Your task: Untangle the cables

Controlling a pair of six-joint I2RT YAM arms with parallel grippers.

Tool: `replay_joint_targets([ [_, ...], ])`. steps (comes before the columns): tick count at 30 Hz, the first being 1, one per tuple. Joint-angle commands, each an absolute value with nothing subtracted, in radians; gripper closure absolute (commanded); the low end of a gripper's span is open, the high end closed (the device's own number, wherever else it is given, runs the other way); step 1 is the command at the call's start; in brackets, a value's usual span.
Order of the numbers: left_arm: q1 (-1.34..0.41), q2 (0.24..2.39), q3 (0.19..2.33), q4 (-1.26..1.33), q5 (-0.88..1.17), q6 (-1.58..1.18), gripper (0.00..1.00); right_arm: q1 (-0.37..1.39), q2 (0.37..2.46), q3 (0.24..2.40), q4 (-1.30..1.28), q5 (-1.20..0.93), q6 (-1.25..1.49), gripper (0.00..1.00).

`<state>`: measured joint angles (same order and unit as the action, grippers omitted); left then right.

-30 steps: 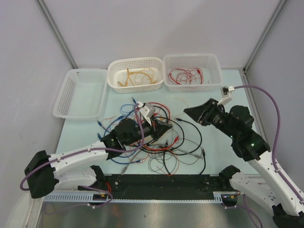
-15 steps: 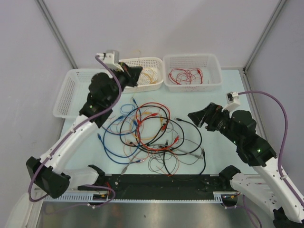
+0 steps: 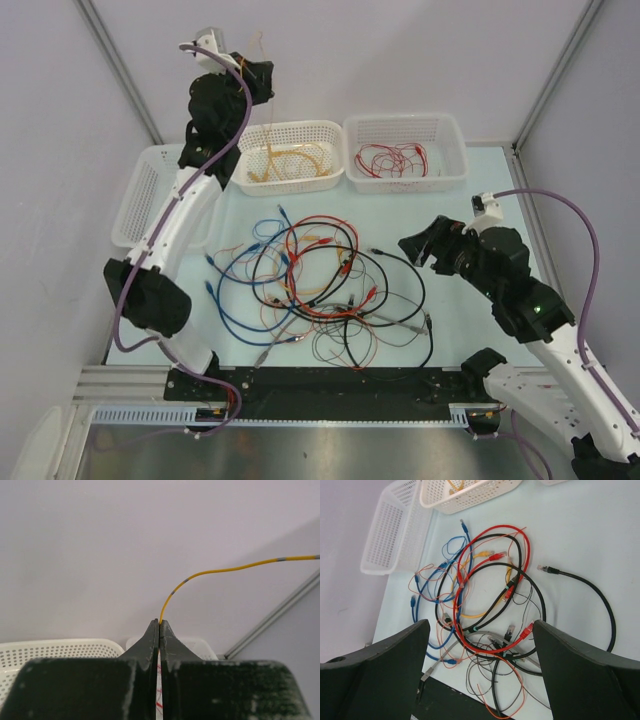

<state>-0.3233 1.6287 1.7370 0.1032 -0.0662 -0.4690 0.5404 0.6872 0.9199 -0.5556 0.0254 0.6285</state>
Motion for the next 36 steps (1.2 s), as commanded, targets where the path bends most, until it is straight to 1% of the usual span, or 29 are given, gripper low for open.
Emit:
replay_joint_targets([
  [1,-0.305,1.725,1.887,0.216,-0.098,-0.482,1.0,0.512,0.71,0.905,-0.508,0.011,0.611,0.12],
  [2,-0.304,1.753,1.957,0.213,-0.101,-0.463,1.0,0.505,0.716,0.904,-0.503,-0.018,0.609,0.12],
  [6,-0.301,1.909,2.098,0.161,-0.109,-0.437,1.0,0.5,0.742,0.904,-0.486,-0.014,0.597,0.12],
  [19,-0.267,2.195,2.075,0.164,-0.236,-0.405,1.0,0.459,0.817,0.847,-0.45,-0.015,0.603,0.12],
  [20,-0.262,2.207,2.075,0.152,-0.25,-0.416,1.0,0.454,0.825,0.845,-0.448,-0.021,0.603,0.11],
  [21,-0.256,2.218,2.077,0.123,-0.264,-0.423,0.97,0.454,0.831,0.845,-0.44,-0.025,0.603,0.12],
  [22,-0.249,2.23,2.077,0.104,-0.262,-0.442,0.9,0.45,0.845,0.845,-0.437,-0.026,0.603,0.12],
  [23,-0.242,2.243,2.083,0.086,-0.252,-0.449,0.76,0.448,0.851,0.845,-0.433,-0.034,0.603,0.12],
  [24,-0.238,2.247,2.088,0.046,-0.232,-0.457,0.46,0.443,0.859,0.845,-0.427,-0.038,0.606,0.12],
  [26,-0.232,2.232,2.086,0.015,-0.25,-0.475,0.32,0.44,0.871,0.845,-0.416,-0.057,0.61,0.12],
  [27,-0.232,2.221,2.079,0.015,-0.261,-0.472,0.21,0.437,0.877,0.845,-0.41,-0.061,0.618,0.12],
  [29,-0.232,2.182,2.059,0.025,-0.264,-0.466,0.14,0.436,0.884,0.845,-0.405,-0.08,0.627,0.12],
  [30,-0.232,2.166,2.054,0.026,-0.265,-0.465,0.01,0.436,0.884,0.845,-0.402,-0.084,0.635,0.12],
  [33,-0.235,2.079,2.028,0.026,-0.264,-0.465,0.0,0.437,0.877,0.842,-0.402,-0.098,0.644,0.13],
  [35,-0.248,2.021,1.97,0.028,-0.268,-0.466,0.01,0.436,0.868,0.831,-0.403,-0.103,0.649,0.13],
  [36,-0.258,1.941,1.938,0.034,-0.275,-0.465,0.01,0.439,0.858,0.825,-0.397,-0.101,0.65,0.13],
])
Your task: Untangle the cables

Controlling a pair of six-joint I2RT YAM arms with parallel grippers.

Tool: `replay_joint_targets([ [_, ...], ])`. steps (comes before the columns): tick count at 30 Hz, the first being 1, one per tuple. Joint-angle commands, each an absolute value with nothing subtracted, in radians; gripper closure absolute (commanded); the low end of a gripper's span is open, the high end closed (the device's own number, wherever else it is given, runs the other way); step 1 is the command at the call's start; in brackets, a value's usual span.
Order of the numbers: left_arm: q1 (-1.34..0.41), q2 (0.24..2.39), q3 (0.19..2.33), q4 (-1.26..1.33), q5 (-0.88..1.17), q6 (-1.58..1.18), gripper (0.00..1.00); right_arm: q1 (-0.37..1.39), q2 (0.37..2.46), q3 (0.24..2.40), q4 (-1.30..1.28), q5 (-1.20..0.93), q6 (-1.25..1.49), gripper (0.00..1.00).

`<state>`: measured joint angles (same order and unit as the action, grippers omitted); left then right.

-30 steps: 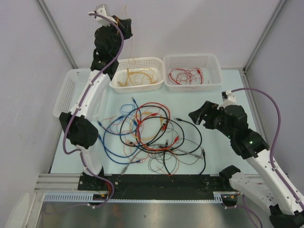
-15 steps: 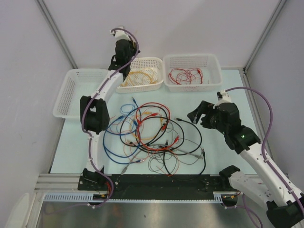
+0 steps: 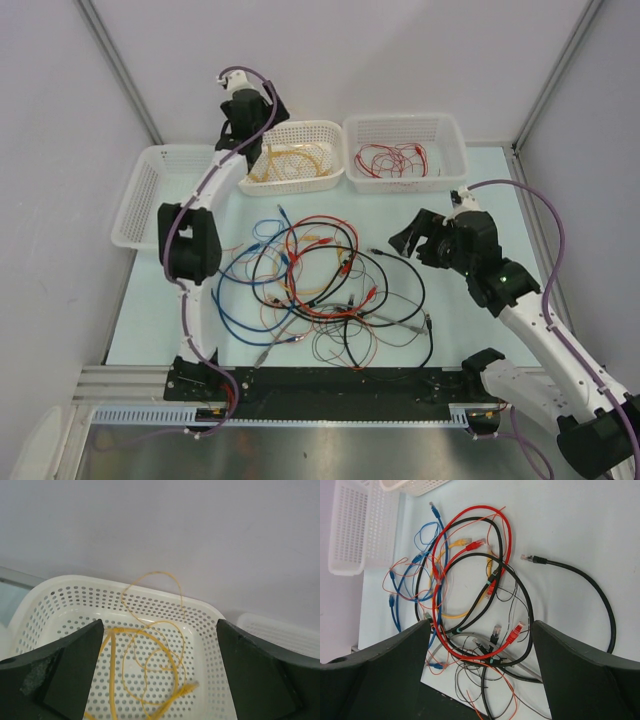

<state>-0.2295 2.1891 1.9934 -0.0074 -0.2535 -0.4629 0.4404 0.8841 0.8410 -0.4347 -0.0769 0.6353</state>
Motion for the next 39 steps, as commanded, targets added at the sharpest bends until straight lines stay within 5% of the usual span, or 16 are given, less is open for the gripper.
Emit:
replay_joint_targets([
  [1,-0.28,1.901,1.855,0.041,-0.281,-0.463,0.01,0.437,0.854,0.816,-0.394,-0.103,0.652,0.13],
  [11,-0.618,1.359,1.235,-0.02,-0.442,-0.494,0.0,0.472,0.894,0.719,-0.353,-0.166,0.617,0.2],
  [15,-0.692,1.241,1.039,-0.097,-0.361,-0.515,0.01,0.544,0.899,0.718,-0.347,-0.112,0.583,0.22],
  [19,-0.722,1.161,0.913,-0.182,-0.35,-0.544,0.13,0.589,0.913,0.719,-0.322,-0.089,0.6,0.23],
  [23,-0.723,1.143,0.865,-0.276,-0.354,-0.561,0.27,0.604,0.913,0.719,-0.313,-0.091,0.62,0.24],
  [32,-0.712,1.256,0.845,-0.301,-0.35,-0.629,0.35,0.65,0.914,0.719,-0.325,-0.054,0.63,0.25],
  [36,-0.712,1.405,0.871,-0.339,-0.338,-0.653,0.6,0.661,0.884,0.719,-0.365,-0.034,0.634,0.25],
  [39,-0.71,1.437,0.856,-0.315,-0.299,-0.68,0.62,0.66,0.852,0.719,-0.386,-0.011,0.624,0.25],
])
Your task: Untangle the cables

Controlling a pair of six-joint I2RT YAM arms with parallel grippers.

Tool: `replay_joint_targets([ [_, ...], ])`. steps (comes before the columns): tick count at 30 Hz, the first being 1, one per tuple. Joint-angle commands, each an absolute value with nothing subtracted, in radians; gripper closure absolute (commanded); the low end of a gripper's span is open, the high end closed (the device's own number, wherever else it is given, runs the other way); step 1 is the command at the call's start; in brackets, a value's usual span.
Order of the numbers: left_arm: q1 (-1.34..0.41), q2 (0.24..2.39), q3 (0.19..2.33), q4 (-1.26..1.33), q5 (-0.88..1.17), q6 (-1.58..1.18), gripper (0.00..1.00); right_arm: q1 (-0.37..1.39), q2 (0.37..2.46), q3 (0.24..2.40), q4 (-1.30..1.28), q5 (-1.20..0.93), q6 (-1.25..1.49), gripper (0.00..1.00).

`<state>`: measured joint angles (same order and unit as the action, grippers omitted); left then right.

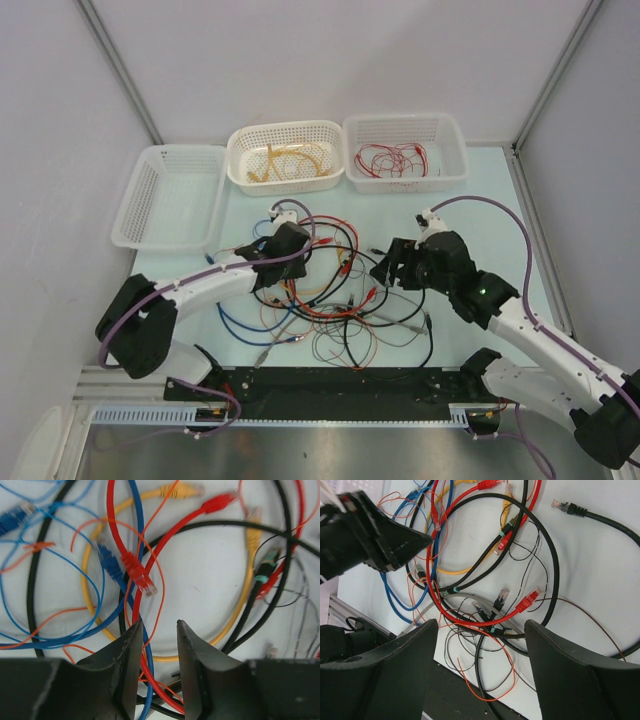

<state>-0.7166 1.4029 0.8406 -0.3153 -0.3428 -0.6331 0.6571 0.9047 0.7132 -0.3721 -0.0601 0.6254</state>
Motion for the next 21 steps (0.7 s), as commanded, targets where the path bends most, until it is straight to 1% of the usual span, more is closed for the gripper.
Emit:
replay_joint_targets([
  [1,-0.71,1.442,0.85,-0.301,-0.267,-0.684,0.6,0.66,0.845,0.718,-0.391,-0.005,0.618,0.25],
  [2,-0.712,1.443,0.838,-0.287,-0.25,-0.687,0.57,0.657,0.842,0.718,-0.393,0.0,0.614,0.25],
  [3,-0.712,1.443,0.831,-0.261,-0.23,-0.69,0.52,0.655,0.841,0.719,-0.396,0.0,0.611,0.25],
  [6,-0.715,1.459,0.836,-0.253,-0.177,-0.683,0.43,0.643,0.853,0.719,-0.384,-0.006,0.607,0.25],
  [10,-0.738,1.436,0.83,-0.275,-0.161,-0.67,0.41,0.643,0.871,0.718,-0.377,-0.018,0.618,0.25],
  [14,-0.758,1.37,0.767,-0.244,-0.153,-0.678,0.41,0.646,0.882,0.719,-0.379,-0.014,0.615,0.25],
  [21,-0.833,1.448,0.773,-0.287,-0.187,-0.654,0.4,0.646,0.876,0.718,-0.385,-0.009,0.615,0.25],
])
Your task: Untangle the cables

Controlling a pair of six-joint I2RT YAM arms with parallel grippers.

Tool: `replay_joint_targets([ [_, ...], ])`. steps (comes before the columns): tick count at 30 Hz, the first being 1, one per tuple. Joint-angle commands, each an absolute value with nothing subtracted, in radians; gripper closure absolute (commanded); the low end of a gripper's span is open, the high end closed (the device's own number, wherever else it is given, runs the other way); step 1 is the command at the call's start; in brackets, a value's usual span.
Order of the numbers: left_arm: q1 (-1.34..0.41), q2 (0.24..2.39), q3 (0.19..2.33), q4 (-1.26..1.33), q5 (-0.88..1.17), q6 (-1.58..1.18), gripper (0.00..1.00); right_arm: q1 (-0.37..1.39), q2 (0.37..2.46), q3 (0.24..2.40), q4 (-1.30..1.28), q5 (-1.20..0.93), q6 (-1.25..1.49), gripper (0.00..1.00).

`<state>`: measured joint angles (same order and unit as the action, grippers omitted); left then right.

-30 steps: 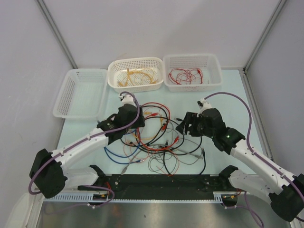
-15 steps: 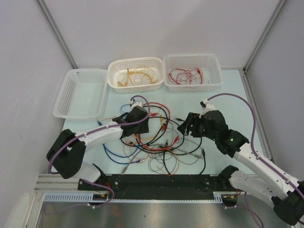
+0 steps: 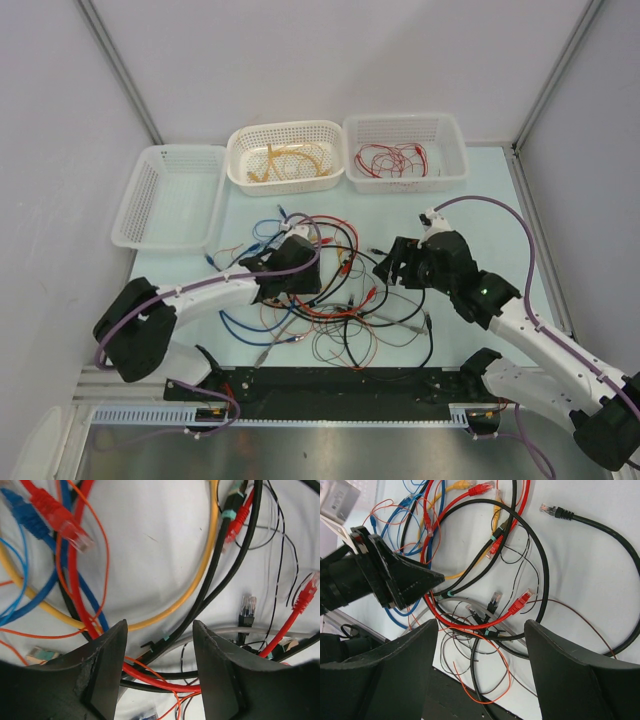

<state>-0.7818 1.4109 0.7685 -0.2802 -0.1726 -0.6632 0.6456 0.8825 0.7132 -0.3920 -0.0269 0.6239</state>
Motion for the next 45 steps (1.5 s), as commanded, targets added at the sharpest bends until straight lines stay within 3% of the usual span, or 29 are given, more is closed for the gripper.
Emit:
replay_joint_targets([
  [1,-0.839,1.456,0.773,-0.291,-0.19,-0.653,0.39,0.647,0.874,0.718,-0.39,-0.003,0.614,0.25],
  [9,-0.848,1.583,0.837,-0.319,-0.196,-0.64,0.37,0.646,0.865,0.718,-0.399,-0.002,0.612,0.25],
  [19,-0.839,1.72,0.936,-0.327,-0.175,-0.62,0.44,0.632,0.828,0.718,-0.436,0.026,0.6,0.25],
  [26,-0.839,1.635,0.934,-0.281,-0.144,-0.591,0.92,0.612,0.805,0.718,-0.449,0.028,0.594,0.25],
  [28,-0.841,1.588,0.937,-0.241,-0.092,-0.574,0.9,0.611,0.808,0.718,-0.451,0.026,0.594,0.25],
  [30,-0.844,1.563,0.952,-0.238,-0.065,-0.548,0.64,0.611,0.811,0.718,-0.449,0.023,0.594,0.25],
  [32,-0.85,1.531,0.989,-0.259,-0.063,-0.522,0.48,0.611,0.811,0.718,-0.446,0.02,0.597,0.25],
  [35,-0.85,1.477,1.012,-0.284,-0.106,-0.491,0.38,0.609,0.805,0.718,-0.451,0.021,0.597,0.25],
  [40,-0.847,1.506,1.067,-0.366,-0.222,-0.423,0.34,0.609,0.798,0.718,-0.463,0.031,0.597,0.25],
  [45,-0.842,1.629,1.091,-0.393,-0.282,-0.348,0.39,0.606,0.787,0.718,-0.471,0.031,0.597,0.25],
])
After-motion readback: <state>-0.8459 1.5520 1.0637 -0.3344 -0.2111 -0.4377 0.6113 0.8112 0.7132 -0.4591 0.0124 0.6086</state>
